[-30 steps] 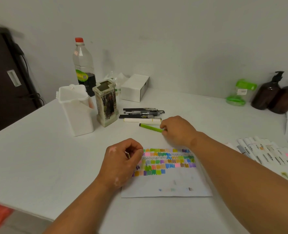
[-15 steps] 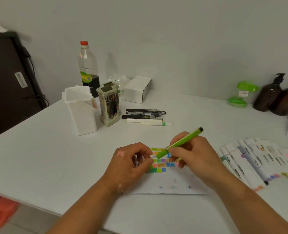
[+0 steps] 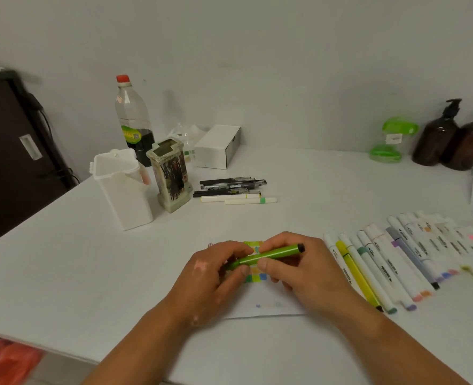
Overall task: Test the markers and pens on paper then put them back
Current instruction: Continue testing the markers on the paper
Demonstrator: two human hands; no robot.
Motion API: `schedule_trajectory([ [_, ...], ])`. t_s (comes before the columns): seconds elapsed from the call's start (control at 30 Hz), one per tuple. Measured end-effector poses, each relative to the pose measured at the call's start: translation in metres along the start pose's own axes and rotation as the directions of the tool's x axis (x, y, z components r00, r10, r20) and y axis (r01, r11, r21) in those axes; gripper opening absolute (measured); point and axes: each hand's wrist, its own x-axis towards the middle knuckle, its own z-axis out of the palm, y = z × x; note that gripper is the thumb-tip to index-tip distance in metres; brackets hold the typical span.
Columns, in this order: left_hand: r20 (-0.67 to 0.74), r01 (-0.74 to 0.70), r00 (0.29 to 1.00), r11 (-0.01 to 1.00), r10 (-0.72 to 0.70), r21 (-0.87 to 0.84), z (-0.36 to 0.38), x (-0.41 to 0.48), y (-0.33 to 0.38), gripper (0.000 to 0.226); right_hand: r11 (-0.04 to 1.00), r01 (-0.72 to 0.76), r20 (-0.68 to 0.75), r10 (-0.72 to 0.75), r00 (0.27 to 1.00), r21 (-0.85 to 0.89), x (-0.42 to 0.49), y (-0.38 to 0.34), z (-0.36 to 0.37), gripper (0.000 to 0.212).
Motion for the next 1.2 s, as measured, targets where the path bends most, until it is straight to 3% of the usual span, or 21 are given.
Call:
schedule_trajectory([
  [0.1, 0.017, -0.088, 0.996, 0.993, 0.087, 0.073, 0.004, 0.000, 0.000, 0.030, 0.999, 0.043, 0.000, -0.043, 0.999, -0.024, -0.001, 0.003, 0.008, 0.018],
  [0.43, 0.042, -0.108, 0.993, 0.993, 0.106, 0.039, 0.005, 0.001, -0.003, 0.031, 0.995, 0.058, 0.059, -0.062, 0.996, 0.077, -0.003, 0.003, 0.012, 0.015],
  [0.53, 0.044, -0.106, 0.994, 0.993, 0.104, 0.044, 0.005, 0.002, -0.002, 0.033, 0.996, 0.077, 0.048, -0.079, 0.996, 0.036, -0.004, 0.001, 0.012, 0.014],
  [0.67, 0.084, 0.041, 0.995, 0.976, -0.060, 0.214, 0.005, -0.002, -0.004, 0.065, 0.984, -0.024, -0.137, 0.049, 0.989, 0.179, 0.001, 0.000, 0.006, 0.009],
  [0.77, 0.187, 0.042, 0.975, 0.934, -0.116, 0.356, 0.008, 0.000, -0.007, 0.078, 0.964, -0.118, -0.142, 0.155, 0.978, 0.237, 0.002, 0.000, 0.001, 0.024],
  [0.83, 0.208, 0.044, 0.969, 0.917, -0.136, 0.397, 0.008, 0.003, -0.007, 0.079, 0.966, -0.188, -0.112, 0.210, 0.971, 0.180, 0.001, 0.003, 0.001, 0.028],
  [0.97, 0.212, 0.070, 0.964, 0.919, -0.163, 0.387, 0.008, 0.002, -0.010, 0.084, 0.960, -0.244, -0.136, 0.226, 0.965, -0.140, 0.000, 0.009, -0.004, 0.015],
  [1.2, 0.231, 0.078, 0.957, 0.922, -0.176, 0.380, 0.008, 0.002, -0.010, 0.085, 0.913, -0.221, -0.134, 0.185, 0.973, -0.342, -0.002, 0.014, -0.004, 0.014],
])
